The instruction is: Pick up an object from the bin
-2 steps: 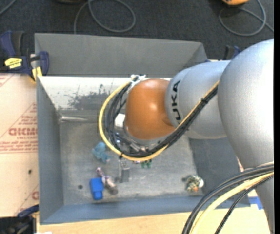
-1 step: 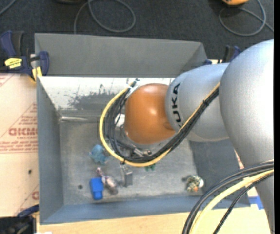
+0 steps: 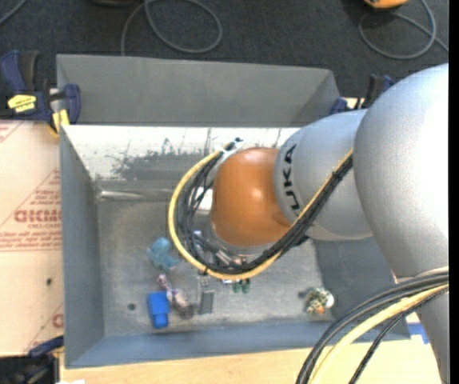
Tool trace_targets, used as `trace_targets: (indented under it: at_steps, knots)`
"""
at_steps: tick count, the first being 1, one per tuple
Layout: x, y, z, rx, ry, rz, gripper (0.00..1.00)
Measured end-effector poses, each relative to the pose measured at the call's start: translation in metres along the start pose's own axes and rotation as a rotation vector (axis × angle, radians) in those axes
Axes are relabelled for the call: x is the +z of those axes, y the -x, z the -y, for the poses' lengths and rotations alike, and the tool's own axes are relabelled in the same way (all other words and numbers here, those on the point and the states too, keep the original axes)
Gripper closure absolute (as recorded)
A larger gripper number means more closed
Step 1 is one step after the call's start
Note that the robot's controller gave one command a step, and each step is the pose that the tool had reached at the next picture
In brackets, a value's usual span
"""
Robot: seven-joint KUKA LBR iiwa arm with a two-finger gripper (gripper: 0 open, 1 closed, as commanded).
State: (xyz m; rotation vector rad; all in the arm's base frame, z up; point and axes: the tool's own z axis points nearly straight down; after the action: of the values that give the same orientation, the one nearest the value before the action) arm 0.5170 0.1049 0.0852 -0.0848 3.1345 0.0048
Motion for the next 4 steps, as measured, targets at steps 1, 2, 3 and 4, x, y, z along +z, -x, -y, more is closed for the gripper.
trace_targets:
  at_steps: [1,2,3,4]
  knots:
    - [0.000,0.003,-0.014,0.150,-0.001,0.001,0.00]
    - [-0.021,0.015,-0.025,0.007,-0.002,-0.001,0.00]
    - [-0.035,0.028,-0.032,0.135,0.000,0.005,0.00]
    - [-0.030,0.017,-0.036,0.259,-0.001,0.001,0.00]
